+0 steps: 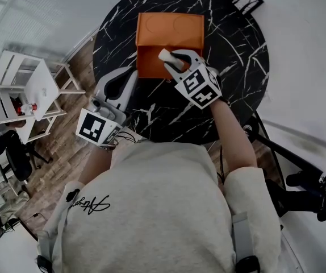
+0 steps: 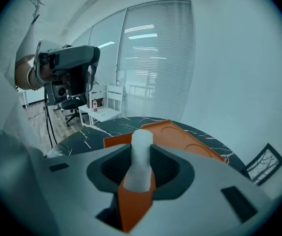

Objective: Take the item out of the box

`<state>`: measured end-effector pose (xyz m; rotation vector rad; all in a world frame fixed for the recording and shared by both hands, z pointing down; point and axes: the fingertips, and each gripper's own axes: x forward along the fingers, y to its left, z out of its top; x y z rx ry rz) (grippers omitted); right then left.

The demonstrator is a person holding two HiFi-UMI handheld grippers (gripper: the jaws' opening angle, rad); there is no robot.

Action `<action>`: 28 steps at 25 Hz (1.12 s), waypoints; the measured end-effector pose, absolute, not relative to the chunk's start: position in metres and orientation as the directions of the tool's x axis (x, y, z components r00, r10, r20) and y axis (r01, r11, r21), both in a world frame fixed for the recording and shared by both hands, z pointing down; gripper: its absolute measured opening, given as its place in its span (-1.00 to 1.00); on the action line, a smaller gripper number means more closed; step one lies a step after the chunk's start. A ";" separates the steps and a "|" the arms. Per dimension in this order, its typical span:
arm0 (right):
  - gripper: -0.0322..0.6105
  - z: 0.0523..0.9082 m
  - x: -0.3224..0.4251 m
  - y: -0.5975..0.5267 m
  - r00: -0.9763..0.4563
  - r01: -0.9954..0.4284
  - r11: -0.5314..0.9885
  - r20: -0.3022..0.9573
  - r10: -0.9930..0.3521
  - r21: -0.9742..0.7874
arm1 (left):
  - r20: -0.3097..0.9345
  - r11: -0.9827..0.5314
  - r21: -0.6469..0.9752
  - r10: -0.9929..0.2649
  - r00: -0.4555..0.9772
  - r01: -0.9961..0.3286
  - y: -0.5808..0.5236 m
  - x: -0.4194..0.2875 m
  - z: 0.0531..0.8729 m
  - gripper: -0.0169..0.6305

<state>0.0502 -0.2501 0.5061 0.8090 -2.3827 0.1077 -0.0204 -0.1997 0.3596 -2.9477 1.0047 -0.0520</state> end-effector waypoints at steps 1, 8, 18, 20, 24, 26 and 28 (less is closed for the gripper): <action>-0.54 0.503 0.051 -0.250 -0.624 -0.582 0.805 0.571 -0.533 0.115 | 0.023 -0.793 -0.037 -0.610 0.792 -0.609 -0.200 -0.020 0.360 -0.94; -0.54 0.479 0.054 -0.250 -0.631 -0.625 0.772 0.508 -0.587 0.116 | 0.020 -0.799 -0.040 -0.600 0.799 -0.599 -0.202 -0.016 0.357 -0.94; -0.54 0.448 0.059 -0.248 -0.638 -0.672 0.732 0.413 -0.651 0.116 | 0.016 -0.805 -0.043 -0.593 0.805 -0.592 -0.205 -0.010 0.355 -0.94; -0.54 0.442 0.061 -0.248 -0.638 -0.683 0.723 0.393 -0.662 0.109 | 0.012 -0.805 -0.042 -0.593 0.805 -0.592 -0.204 -0.010 0.355 -0.94; -0.54 0.431 0.064 -0.245 -0.641 -0.701 0.707 0.350 -0.683 0.096 | 0.014 -0.805 -0.040 -0.592 0.805 -0.592 -0.204 -0.009 0.354 -0.94; -0.54 0.425 0.066 -0.245 -0.639 -0.709 0.699 0.331 -0.694 0.097 | 0.013 -0.804 -0.037 -0.594 0.804 -0.594 -0.205 -0.009 0.354 -0.94; -0.54 0.419 0.068 -0.244 -0.637 -0.717 0.690 0.312 -0.705 0.095 | 0.013 -0.804 -0.035 -0.595 0.804 -0.594 -0.206 -0.009 0.354 -0.94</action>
